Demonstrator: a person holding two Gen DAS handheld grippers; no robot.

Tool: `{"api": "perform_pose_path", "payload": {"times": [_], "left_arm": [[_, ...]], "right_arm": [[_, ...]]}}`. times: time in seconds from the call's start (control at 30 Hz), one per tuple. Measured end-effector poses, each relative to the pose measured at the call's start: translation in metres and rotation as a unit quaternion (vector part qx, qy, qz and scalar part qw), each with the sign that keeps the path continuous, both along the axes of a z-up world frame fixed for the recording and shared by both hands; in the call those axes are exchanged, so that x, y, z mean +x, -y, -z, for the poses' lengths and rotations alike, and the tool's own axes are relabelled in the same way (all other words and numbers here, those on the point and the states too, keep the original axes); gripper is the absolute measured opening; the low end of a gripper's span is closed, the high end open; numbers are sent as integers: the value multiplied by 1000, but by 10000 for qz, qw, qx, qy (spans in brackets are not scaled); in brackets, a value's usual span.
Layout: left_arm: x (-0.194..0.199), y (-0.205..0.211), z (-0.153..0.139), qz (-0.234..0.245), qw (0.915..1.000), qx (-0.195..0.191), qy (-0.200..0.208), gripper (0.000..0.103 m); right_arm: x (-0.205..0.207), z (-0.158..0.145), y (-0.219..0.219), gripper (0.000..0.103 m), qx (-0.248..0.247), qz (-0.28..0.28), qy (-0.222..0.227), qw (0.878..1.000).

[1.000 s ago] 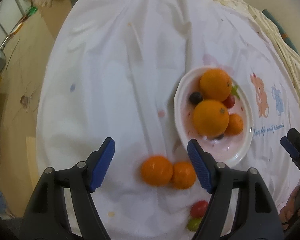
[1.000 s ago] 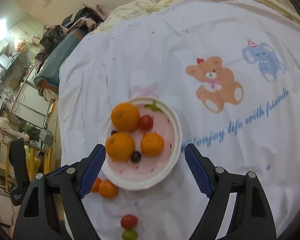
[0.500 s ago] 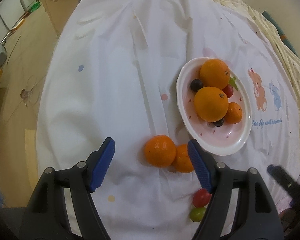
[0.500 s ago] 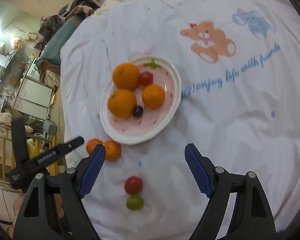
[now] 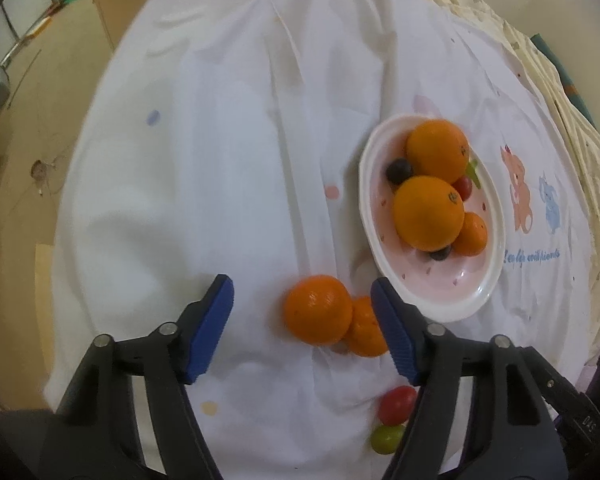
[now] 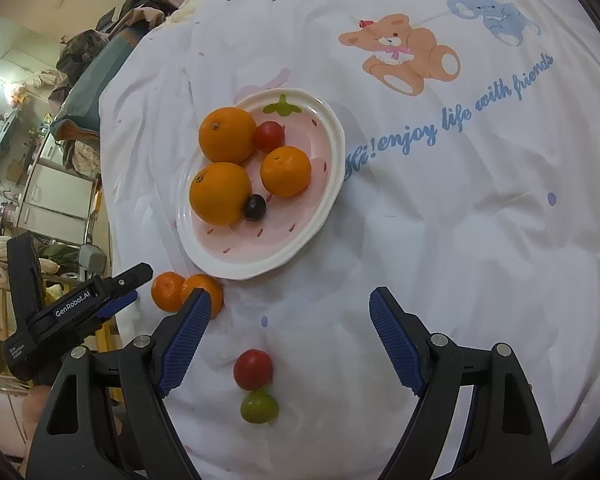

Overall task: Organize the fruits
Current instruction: 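Withdraw both open tools from the plate toward the loose fruit, then grasp a tangerine with the left tool while the right tool grasps a red tomato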

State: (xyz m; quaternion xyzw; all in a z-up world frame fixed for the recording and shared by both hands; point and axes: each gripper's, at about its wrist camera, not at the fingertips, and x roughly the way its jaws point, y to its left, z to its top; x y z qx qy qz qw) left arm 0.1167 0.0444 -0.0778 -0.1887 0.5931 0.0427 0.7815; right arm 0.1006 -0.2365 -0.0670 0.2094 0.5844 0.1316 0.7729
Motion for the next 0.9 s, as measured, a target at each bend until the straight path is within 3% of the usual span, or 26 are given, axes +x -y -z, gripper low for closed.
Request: {"api": "perform_pose_path", "payload": {"times": [0.2,0.27,0.4,0.7,0.9], "left_arm": [[-3,8,15,-40,9990,-300,-315,51],[-4,8,24,-118,9981,-400,-446,37],[-5,8,25,-263,9973,-510,-465,34],[-9,12,3,-25,9997,-31,-245,33],[-17,27,-36,666,9975,239,61,33]], "right_arm": [[1,2,-2,84,-40,-34,13,10000],[2,2,-2,84,-39,-12,8,10000],[3,5,-4,84,-84,-47,-21,10000],[3,-5,-9,84,-54,-100,78,9999],[2,-5,-16,84,7,-219,32,9998]]}}
